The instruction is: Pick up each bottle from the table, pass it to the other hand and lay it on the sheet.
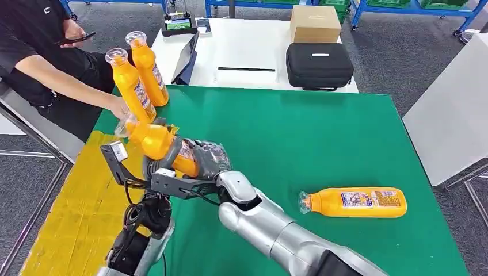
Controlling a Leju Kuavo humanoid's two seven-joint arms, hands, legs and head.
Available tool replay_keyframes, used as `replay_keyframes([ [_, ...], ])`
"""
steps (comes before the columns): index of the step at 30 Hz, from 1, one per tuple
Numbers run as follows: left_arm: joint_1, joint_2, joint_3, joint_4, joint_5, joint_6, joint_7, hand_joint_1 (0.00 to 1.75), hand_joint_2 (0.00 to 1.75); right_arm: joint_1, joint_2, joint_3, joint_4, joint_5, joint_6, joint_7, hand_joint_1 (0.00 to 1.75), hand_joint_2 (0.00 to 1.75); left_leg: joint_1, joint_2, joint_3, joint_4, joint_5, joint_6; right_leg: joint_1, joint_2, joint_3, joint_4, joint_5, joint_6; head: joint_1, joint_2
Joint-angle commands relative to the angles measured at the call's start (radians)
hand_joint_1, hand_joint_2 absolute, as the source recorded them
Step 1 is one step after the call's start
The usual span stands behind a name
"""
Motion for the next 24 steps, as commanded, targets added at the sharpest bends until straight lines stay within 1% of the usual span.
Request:
replay_keyframes([
  [1,-0.146,-0.014,-0.026,0.054,-0.012,0.012,0.004,1.75,1.75,0.074,0.011,0.153,0.051,0.006,0.047,-0.047,1.75,1.75,0.001,-0.005,0.001,0.0,0.0,-0.002,0.001,-0.006,0.003,-0.001,-0.002,0.0,0.0,0.0],
  [6,-0.143,-0.013,-0.023,0.053,-0.003,0.018,-0.005,1.75,1.75,0.072,0.011,0.14,0.08,0.007,0.032,-0.063,1.75,1.75,0.002,-0.007,0.004,0.0,-0.001,-0.003,0.002,-0.009,0.006,-0.001,-0.003,-0.001,0.0,0.0],
  [10,-0.143,-0.013,-0.023,0.053,-0.003,0.018,-0.005,1.75,1.75,0.072,0.011,0.14,0.08,0.007,0.032,-0.063,1.75,1.75,0.001,-0.005,0.001,0.0,0.0,-0.002,0.001,-0.005,0.003,-0.001,-0.002,0.0,0.0,0.0],
  [11,-0.143,-0.013,-0.023,0.053,-0.003,0.018,-0.005,1.75,1.75,0.072,0.011,0.14,0.08,0.007,0.032,-0.063,1.75,1.75,0.002,-0.007,0.004,0.0,-0.002,-0.004,0.002,-0.009,0.006,0.0,-0.004,0.0,0.0,0.0],
  [12,-0.143,-0.013,-0.023,0.053,-0.003,0.018,-0.005,1.75,1.75,0.072,0.011,0.14,0.08,0.007,0.032,-0.063,1.75,1.75,0.001,-0.006,0.002,0.0,0.0,-0.002,0.001,-0.007,0.004,-0.001,-0.002,0.0,0.0,0.0],
  [13,-0.142,-0.012,-0.022,0.049,-0.001,0.018,-0.008,1.75,1.75,0.07,0.011,0.138,0.086,0.01,0.035,-0.063,1.75,1.75,0.002,-0.007,0.003,0.0,-0.001,-0.003,0.002,-0.008,0.006,-0.001,-0.003,-0.001,0.0,0.0],
  [14,-0.141,-0.011,-0.022,0.046,-0.001,0.018,-0.01,1.75,1.75,0.069,0.011,0.139,0.091,0.02,0.034,-0.06,1.75,1.75,0.001,-0.004,0.001,0.0,0.0,-0.001,0.001,-0.005,0.002,-0.001,-0.001,0.0,0.0,0.0],
  [15,-0.139,-0.005,-0.023,0.039,-0.007,0.018,-0.018,1.75,1.75,0.072,0.011,0.137,0.101,0.028,0.034,-0.061,1.75,1.75,0.002,-0.006,0.002,0.0,-0.001,-0.003,0.002,-0.007,0.004,-0.001,-0.002,0.0,0.0,0.0],
  [17,-0.14,0.014,-0.025,0.025,-0.07,0.054,-0.056,1.75,1.75,0.078,0.011,0.121,0.122,0.051,0.028,-0.055,1.75,1.75,0.001,-0.004,0.001,0.0,0.0,-0.002,0.001,-0.005,0.003,-0.001,-0.001,0.0,0.0,0.0],
  [18,-0.143,0.022,-0.013,0.014,-0.112,0.083,-0.068,1.75,1.75,0.085,0.011,0.094,0.134,0.067,-0.009,-0.067,0.02,1.75,0.002,-0.006,0.003,-0.001,-0.001,-0.003,0.002,-0.007,0.005,-0.001,-0.002,-0.001,0.0,0.0],
  [19,-0.145,0.032,0.003,0.001,-0.16,0.116,-0.079,1.75,1.75,0.086,0.011,0.056,0.148,0.066,-0.006,-0.074,0.0,1.75,0.002,-0.006,0.002,-0.001,0.0,-0.002,0.002,-0.007,0.004,-0.001,-0.002,-0.001,0.0,0.0],
  [20,-0.138,0.038,0.023,-0.017,-0.192,0.131,-0.081,1.75,1.75,0.086,0.011,0.029,0.157,0.091,-0.014,-0.079,0.0,0.0,0.002,-0.006,0.003,0.0,-0.001,-0.003,0.002,-0.007,0.005,-0.001,-0.002,-0.001,0.0,0.0],
  [21,-0.13,0.054,0.045,-0.034,-0.251,0.161,-0.091,1.75,1.75,0.096,-0.005,-0.004,0.133,0.117,-0.032,-0.11,0.0,0.0,0.002,-0.006,0.003,0.0,-0.001,-0.003,0.002,-0.008,0.005,-0.001,-0.002,-0.001,0.0,0.0],
  [23,-0.103,0.076,0.09,-0.063,-0.357,0.211,-0.107,1.75,1.75,0.136,-0.05,-0.062,0.052,0.181,-0.042,-0.107,0.0,0.0,0.002,-0.004,0.003,-0.001,-0.001,-0.003,0.002,-0.005,0.005,-0.001,-0.002,-0.001,0.0,0.0],
  [24,-0.08,0.096,0.12,-0.079,-0.459,0.265,-0.118,1.75,1.75,0.184,-0.101,-0.116,-0.044,0.234,-0.043,-0.093,0.0,0.0,0.002,-0.002,0.004,-0.001,-0.001,-0.003,0.002,-0.003,0.005,-0.002,-0.001,-0.001,-0.001,0.0],
])
